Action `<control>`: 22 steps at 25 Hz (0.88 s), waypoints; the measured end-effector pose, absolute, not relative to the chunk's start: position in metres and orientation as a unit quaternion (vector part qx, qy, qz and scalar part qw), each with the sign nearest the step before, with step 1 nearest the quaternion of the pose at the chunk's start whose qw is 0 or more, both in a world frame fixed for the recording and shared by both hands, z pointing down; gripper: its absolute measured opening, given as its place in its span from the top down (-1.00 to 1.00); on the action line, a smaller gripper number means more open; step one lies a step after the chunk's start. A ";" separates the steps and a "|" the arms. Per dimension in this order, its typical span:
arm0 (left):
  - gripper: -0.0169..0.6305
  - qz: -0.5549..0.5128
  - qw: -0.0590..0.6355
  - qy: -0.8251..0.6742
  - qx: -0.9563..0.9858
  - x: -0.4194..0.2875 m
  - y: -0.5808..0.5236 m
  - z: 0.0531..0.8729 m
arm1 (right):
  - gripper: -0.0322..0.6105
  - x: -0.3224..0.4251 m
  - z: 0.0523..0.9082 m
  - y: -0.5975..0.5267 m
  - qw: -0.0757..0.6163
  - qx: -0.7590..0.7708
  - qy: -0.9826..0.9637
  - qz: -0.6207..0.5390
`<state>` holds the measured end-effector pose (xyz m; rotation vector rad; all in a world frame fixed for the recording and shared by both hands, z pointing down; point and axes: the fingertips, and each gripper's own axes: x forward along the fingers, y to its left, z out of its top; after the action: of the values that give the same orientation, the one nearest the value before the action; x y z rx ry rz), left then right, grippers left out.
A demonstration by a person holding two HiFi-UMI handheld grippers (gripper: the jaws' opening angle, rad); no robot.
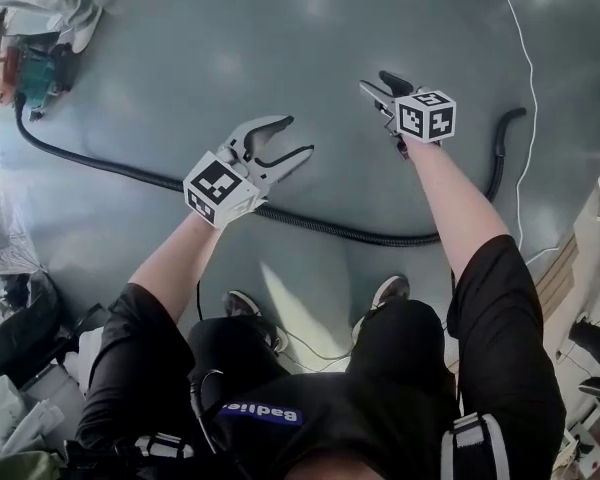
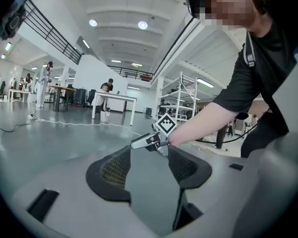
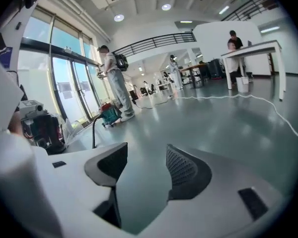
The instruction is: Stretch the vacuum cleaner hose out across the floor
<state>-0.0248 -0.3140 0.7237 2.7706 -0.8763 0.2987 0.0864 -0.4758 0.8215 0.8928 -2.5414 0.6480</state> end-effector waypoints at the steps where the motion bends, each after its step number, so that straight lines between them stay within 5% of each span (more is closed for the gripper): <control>1: 0.19 0.098 0.104 -0.307 0.941 -0.041 -0.324 0.697 | 0.13 0.065 0.790 -0.485 0.190 0.302 -0.910 0.211; 9: 0.19 0.071 0.090 -0.373 0.921 -0.145 -0.295 0.471 | 0.13 -0.039 0.527 -0.484 0.193 0.244 -0.937 0.158; 18: 0.19 -0.018 0.221 -0.431 0.875 -0.130 -0.147 0.288 | 0.13 -0.025 0.332 -0.220 0.176 0.169 -0.941 0.236; 22: 0.21 -0.021 0.220 -0.390 0.894 -0.124 -0.092 0.212 | 0.25 -0.027 0.257 -0.128 0.144 0.195 -0.931 0.274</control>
<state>-0.1244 -0.0923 0.2116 2.4723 -1.0777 -0.0578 -0.0273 -0.1284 0.2570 0.5628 -2.6821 0.7891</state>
